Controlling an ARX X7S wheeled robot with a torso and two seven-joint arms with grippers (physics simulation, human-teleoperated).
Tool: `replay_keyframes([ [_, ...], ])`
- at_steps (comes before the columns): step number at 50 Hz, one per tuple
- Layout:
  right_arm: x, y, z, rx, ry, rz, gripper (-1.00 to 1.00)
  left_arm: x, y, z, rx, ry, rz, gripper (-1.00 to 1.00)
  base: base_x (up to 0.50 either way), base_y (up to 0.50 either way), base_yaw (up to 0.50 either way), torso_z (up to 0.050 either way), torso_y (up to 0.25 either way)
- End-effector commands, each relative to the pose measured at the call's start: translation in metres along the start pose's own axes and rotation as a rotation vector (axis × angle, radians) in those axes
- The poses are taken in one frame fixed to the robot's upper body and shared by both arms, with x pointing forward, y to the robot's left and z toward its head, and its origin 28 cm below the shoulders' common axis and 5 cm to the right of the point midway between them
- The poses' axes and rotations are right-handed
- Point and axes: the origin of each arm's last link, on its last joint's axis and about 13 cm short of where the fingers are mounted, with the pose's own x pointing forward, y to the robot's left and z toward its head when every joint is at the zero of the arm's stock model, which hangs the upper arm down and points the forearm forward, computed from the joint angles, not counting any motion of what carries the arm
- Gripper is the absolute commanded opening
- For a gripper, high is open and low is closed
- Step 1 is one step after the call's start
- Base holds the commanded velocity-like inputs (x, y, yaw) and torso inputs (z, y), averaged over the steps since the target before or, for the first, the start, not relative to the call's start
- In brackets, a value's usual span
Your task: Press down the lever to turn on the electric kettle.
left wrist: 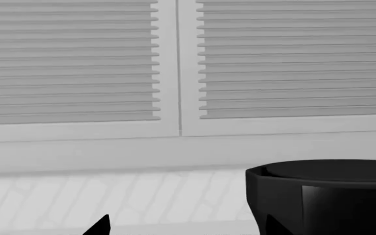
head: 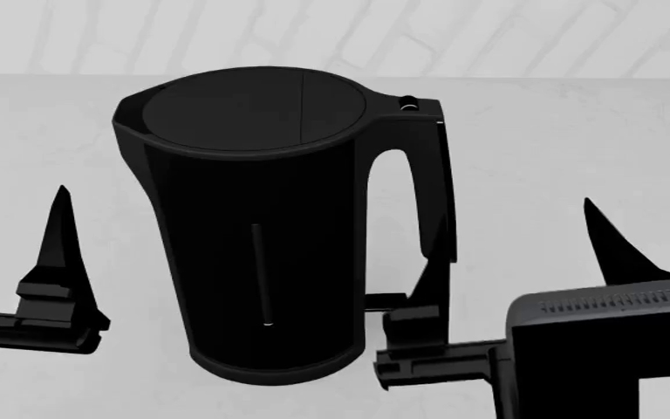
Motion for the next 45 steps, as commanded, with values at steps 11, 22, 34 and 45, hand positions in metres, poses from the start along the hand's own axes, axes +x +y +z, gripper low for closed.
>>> replay_keyframes([
  [11,0.000,0.006,-0.013,0.018,0.086,0.020,1.00,0.001,-0.002,-0.002,-0.023,0.017,0.006,1.00,0.00,0.00,0.00,0.000,0.000],
  [22,0.001,0.011,-0.024,0.065,0.182,0.010,1.00,0.000,-0.002,-0.003,-0.008,0.014,0.005,1.00,0.00,0.00,0.00,0.000,0.000],
  [34,0.001,0.012,-0.029,0.157,0.259,0.036,1.00,0.000,-0.001,-0.007,-0.020,0.025,0.014,1.00,0.00,0.00,0.00,0.000,0.000],
  [45,0.002,0.013,-0.032,0.175,0.309,0.030,1.00,0.000,-0.001,-0.008,-0.014,0.024,0.012,1.00,0.00,0.00,0.00,0.000,0.000],
])
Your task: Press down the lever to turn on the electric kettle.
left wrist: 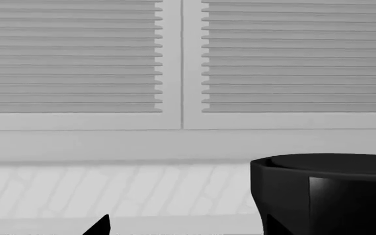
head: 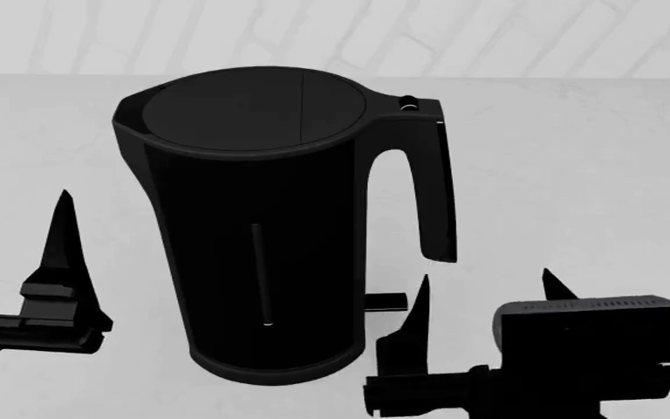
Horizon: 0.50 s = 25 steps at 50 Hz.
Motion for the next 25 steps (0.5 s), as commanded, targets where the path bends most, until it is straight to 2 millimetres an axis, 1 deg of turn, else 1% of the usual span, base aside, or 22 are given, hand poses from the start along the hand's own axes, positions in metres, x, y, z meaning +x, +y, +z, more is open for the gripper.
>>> replay_keyframes([
  [1,-0.0002,-0.0002,-0.0040,0.037,0.064,-0.001,1.00,0.0002,-0.0013,-0.0016,0.006,0.000,-0.005,1.00,0.00,0.00,0.00,0.000,0.000],
  [5,-0.0014,0.0000,-0.0048,0.026,0.077,0.016,1.00,0.0012,-0.0011,-0.0011,0.006,-0.001,-0.003,1.00,0.00,0.00,0.00,0.000,0.000],
  [6,-0.0011,-0.0013,-0.0050,-0.001,0.097,-0.010,1.00,0.0014,-0.0013,-0.0013,0.005,0.000,-0.006,1.00,0.00,0.00,0.00,0.000,0.000],
  [22,-0.0009,-0.0014,-0.0047,0.004,0.103,-0.004,1.00,0.0013,-0.0015,-0.0009,0.008,0.000,-0.006,1.00,0.00,0.00,0.00,0.000,0.000],
  [25,0.0009,-0.0030,-0.0086,0.022,0.126,-0.008,1.00,0.0011,-0.0016,-0.0008,0.001,0.003,-0.010,1.00,0.00,0.00,0.00,0.000,0.000],
])
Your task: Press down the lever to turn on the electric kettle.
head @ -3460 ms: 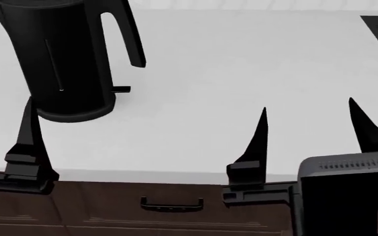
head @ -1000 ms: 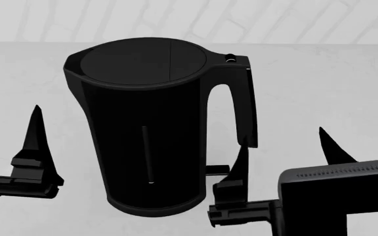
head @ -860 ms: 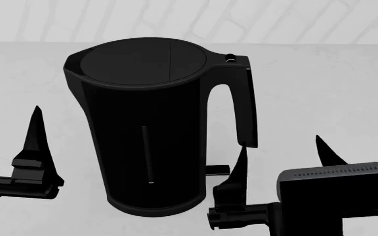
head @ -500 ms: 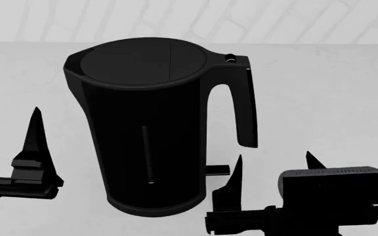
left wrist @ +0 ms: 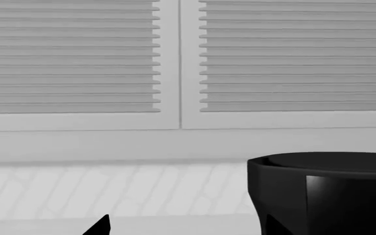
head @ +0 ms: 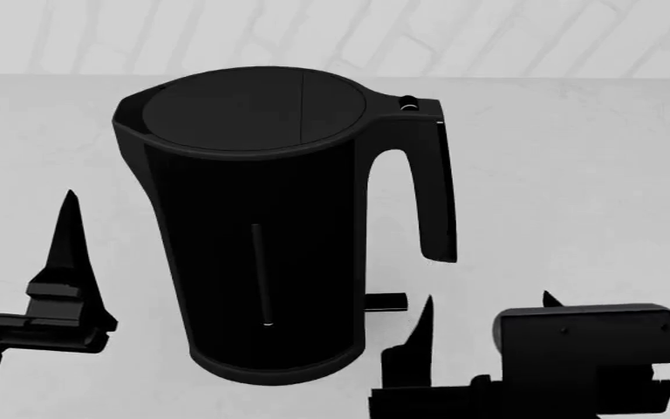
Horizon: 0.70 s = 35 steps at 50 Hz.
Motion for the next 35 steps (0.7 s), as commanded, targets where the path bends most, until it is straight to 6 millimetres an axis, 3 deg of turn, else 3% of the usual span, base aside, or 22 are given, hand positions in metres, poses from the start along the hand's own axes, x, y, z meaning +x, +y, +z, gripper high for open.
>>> replay_keyframes([
  [1,0.002,-0.002,-0.005,0.016,0.047,0.003,1.00,-0.001,-0.001,0.000,-0.007,0.006,-0.017,1.00,0.00,0.00,0.00,0.000,0.000],
  [25,0.031,-0.001,-0.016,0.031,0.166,0.046,1.00,-0.003,-0.001,-0.001,-0.006,0.005,-0.016,1.00,0.00,0.00,0.00,0.000,0.000],
  [35,0.031,-0.005,-0.017,0.031,0.190,0.034,1.00,-0.004,0.000,-0.001,-0.009,-0.001,0.002,1.00,0.00,0.00,0.00,0.000,0.000],
])
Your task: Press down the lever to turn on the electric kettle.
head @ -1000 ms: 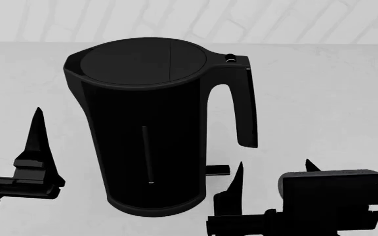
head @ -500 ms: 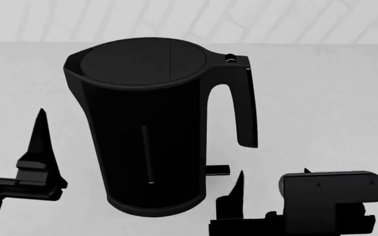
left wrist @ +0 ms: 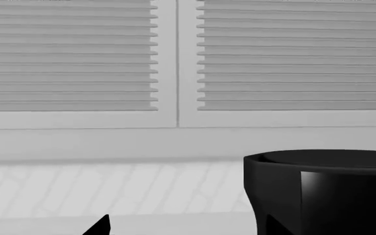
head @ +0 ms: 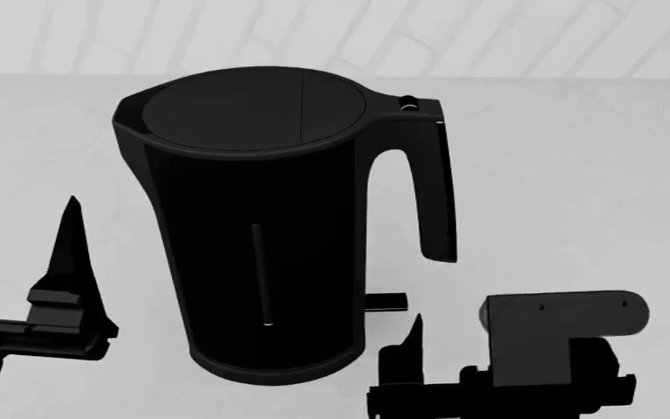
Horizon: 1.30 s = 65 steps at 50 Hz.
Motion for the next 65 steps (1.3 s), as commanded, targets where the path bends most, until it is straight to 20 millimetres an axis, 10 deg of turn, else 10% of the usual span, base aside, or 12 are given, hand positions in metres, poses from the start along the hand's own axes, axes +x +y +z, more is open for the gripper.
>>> replay_keyframes([
  [1,0.005,-0.003,0.000,-0.001,0.032,-0.005,1.00,0.000,0.000,0.000,-0.001,-0.004,0.010,1.00,0.00,0.00,0.00,0.000,0.000],
  [65,0.037,-0.006,0.016,-0.028,0.030,-0.007,1.00,0.000,0.001,-0.001,-0.023,-0.007,0.020,1.00,0.00,0.00,0.00,0.000,0.000],
])
